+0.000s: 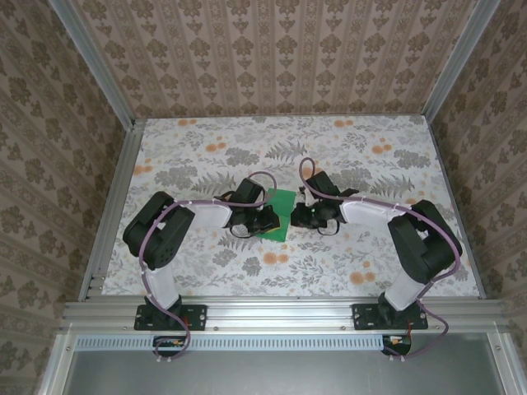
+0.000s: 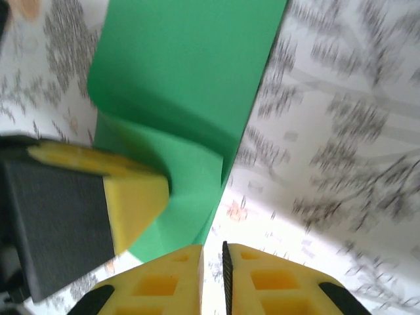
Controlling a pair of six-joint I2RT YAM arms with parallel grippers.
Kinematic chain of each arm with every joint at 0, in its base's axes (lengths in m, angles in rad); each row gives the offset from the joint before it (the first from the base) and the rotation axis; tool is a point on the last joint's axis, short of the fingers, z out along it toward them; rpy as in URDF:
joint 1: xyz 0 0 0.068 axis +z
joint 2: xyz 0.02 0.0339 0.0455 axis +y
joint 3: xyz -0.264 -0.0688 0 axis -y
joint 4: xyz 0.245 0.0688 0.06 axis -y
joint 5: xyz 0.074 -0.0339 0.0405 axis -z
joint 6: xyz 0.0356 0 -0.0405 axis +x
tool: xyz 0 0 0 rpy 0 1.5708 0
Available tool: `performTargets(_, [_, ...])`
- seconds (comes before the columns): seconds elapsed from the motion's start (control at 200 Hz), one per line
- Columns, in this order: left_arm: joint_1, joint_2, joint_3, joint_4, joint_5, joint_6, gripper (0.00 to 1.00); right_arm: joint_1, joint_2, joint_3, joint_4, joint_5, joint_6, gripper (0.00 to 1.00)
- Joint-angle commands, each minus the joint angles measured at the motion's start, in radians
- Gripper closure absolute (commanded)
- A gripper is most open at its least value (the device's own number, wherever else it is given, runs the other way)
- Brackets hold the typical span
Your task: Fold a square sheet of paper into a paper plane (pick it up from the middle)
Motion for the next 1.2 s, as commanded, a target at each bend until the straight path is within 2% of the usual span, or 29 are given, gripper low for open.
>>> performTargets(0.0, [-0.002,0.020,0.013,-0.058,-0.039,-0.011,0.89,0.036,-0.038,-0.036,0.025,-0.089,0.042,0.83])
performTargets(0.365, [-0.006,0.026,0.010,-0.051,-0.039,-0.020,0.88,0.105,0.010,-0.025,0.060,-0.084,0.077,0.87])
performTargets(0.86, [-0.007,0.017,0.002,-0.044,-0.036,-0.024,0.89,0.109,0.097,-0.005,0.048,-0.054,0.074,0.87])
performTargets(1.195, [-0.007,0.015,-0.003,-0.043,-0.040,-0.027,0.89,0.109,0.083,0.008,0.004,-0.026,0.058,0.87])
